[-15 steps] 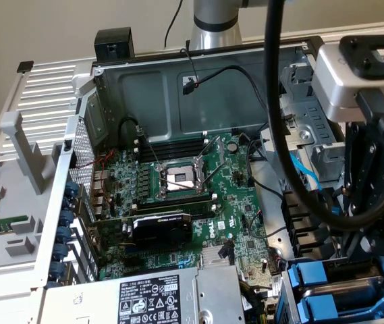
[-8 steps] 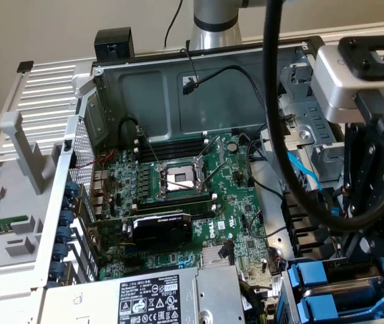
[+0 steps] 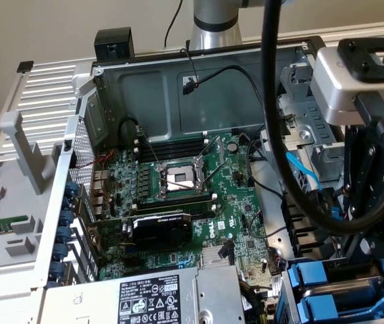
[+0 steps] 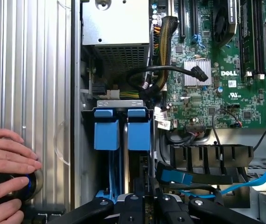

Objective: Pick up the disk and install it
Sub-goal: 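Insert the first disk wire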

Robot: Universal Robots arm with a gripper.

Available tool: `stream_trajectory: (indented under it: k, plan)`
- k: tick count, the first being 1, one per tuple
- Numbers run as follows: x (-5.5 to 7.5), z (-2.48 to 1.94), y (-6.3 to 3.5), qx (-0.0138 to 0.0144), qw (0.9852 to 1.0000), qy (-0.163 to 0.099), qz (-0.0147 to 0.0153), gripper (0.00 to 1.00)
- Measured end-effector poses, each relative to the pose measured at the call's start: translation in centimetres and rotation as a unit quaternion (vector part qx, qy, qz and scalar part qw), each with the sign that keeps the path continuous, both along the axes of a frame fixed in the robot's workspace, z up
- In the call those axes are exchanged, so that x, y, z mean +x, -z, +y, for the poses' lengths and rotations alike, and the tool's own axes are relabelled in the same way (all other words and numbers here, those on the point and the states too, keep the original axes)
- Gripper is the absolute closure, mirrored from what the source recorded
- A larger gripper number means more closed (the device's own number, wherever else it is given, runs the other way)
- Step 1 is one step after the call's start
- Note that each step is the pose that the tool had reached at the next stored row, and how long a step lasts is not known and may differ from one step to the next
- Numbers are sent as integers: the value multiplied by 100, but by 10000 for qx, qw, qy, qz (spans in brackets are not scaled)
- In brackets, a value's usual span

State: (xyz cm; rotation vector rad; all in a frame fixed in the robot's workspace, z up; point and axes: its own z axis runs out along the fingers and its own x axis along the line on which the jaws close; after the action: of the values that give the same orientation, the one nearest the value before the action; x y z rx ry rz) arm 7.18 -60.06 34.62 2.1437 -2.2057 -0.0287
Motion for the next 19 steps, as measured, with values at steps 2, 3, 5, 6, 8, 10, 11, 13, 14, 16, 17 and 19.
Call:
stream_trajectory:
  k: [2,3,5,6,8,10,11,13,14,16,17,19]
  plan:
    - [-3,0,4,0,10000,-1,-12,83]
    - [-4,0,6,0,10000,-1,-17,83]
    - [-4,1,10,0,10000,-2,-23,83]
    - [-6,1,15,1,10000,-1,-25,83]
    - [-12,0,22,0,10000,0,-25,83]
    - [-19,0,25,-1,10000,-1,-25,83]
    - [-25,0,27,1,10000,0,-27,83]
    - [-25,1,28,0,10000,-1,-28,83]
    - [-25,1,29,0,10000,2,-28,83]
    - [-25,0,30,0,10000,5,-28,83]
    - [-25,1,31,1,10000,6,-28,83]
    - [-25,1,33,0,10000,8,-28,83]
